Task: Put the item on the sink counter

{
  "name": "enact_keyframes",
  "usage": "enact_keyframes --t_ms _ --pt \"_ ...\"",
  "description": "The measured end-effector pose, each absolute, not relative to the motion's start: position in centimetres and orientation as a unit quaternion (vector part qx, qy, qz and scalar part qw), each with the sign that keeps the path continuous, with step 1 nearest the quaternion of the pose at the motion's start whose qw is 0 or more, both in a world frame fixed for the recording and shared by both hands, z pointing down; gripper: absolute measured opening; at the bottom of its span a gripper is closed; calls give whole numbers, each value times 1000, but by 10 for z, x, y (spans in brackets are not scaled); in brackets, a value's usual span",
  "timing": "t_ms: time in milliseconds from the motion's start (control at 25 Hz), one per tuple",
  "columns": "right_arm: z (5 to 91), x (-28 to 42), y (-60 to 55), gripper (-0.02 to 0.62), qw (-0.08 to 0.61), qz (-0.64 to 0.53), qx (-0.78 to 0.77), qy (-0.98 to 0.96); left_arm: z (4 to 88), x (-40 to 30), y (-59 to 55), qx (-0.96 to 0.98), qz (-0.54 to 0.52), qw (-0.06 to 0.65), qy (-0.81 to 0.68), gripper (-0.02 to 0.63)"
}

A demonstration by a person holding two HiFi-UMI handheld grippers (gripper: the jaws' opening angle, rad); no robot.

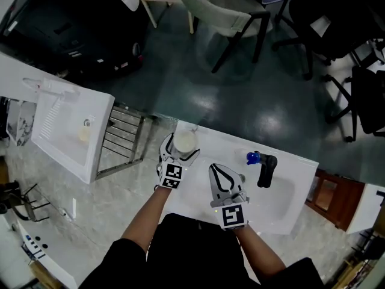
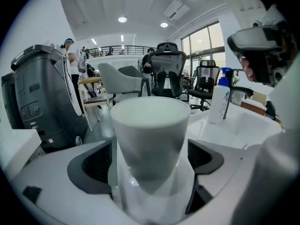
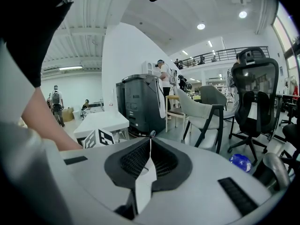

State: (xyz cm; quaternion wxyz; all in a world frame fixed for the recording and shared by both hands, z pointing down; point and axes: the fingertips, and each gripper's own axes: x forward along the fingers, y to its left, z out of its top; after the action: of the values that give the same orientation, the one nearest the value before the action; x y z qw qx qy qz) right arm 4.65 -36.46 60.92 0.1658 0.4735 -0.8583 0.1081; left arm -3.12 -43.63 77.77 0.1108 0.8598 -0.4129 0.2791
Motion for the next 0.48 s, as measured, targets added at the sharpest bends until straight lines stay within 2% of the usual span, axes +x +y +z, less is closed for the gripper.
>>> enact_keyframes --t_ms 160,480 --pt "606 47 -358 32 159 103 476 -859 772 -43 -416 856 278 116 -419 491" --pt "578 49 -324 32 140 141 505 -840 729 -76 -358 832 236 181 -468 488"
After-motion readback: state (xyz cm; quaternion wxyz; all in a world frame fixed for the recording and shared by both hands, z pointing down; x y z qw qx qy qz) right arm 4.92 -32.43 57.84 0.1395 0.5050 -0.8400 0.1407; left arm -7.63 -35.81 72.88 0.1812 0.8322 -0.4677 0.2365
